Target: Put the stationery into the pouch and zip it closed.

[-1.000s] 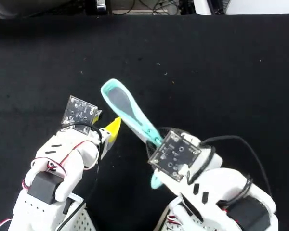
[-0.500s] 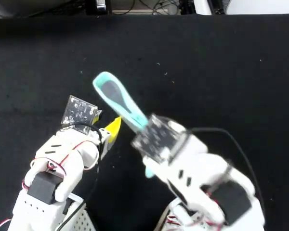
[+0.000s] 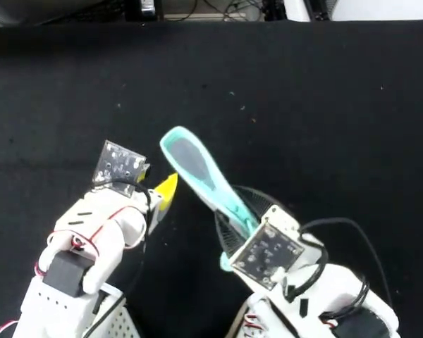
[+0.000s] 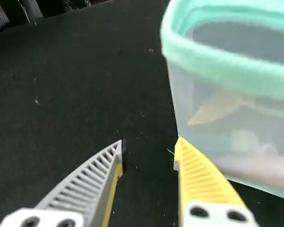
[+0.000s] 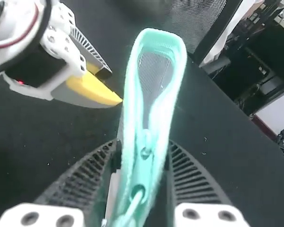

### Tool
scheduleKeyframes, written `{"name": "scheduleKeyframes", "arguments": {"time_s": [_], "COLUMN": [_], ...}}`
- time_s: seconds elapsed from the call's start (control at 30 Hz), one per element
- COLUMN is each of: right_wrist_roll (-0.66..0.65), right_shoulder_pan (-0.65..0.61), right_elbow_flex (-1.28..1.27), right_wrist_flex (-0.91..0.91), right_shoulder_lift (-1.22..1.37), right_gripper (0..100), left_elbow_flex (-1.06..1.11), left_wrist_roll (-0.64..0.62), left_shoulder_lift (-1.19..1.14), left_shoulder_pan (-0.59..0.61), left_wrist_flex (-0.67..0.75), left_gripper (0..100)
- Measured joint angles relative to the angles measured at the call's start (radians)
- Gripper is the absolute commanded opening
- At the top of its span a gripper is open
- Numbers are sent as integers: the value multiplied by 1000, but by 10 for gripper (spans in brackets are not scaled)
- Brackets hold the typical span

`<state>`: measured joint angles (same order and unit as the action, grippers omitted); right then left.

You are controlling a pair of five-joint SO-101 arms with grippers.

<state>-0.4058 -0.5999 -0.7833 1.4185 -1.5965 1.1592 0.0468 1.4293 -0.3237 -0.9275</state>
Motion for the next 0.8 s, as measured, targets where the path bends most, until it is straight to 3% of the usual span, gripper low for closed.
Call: {"name": "scheduleKeyframes", "arguments": {"time_s": [0.13,0.47,0.8], "right_wrist_roll": [2,63,95], "right_shoulder_pan": [0,-6,-3], "right_elbow_flex": [-23,-334,-384], "right_wrist_flex": [-23,-445,-554], "right_shoulder_lift": [-5,-17,-17], "right_gripper": [6,33,31], "left_elbow_flex": [2,41,94], "left_wrist_roll": [0,0,0], "left_shoulder_lift": [0,0,2], "left_shoulder_pan": [0,-2,-2], "left_wrist_flex": [0,49,126], "left_gripper": [192,192,190]}}
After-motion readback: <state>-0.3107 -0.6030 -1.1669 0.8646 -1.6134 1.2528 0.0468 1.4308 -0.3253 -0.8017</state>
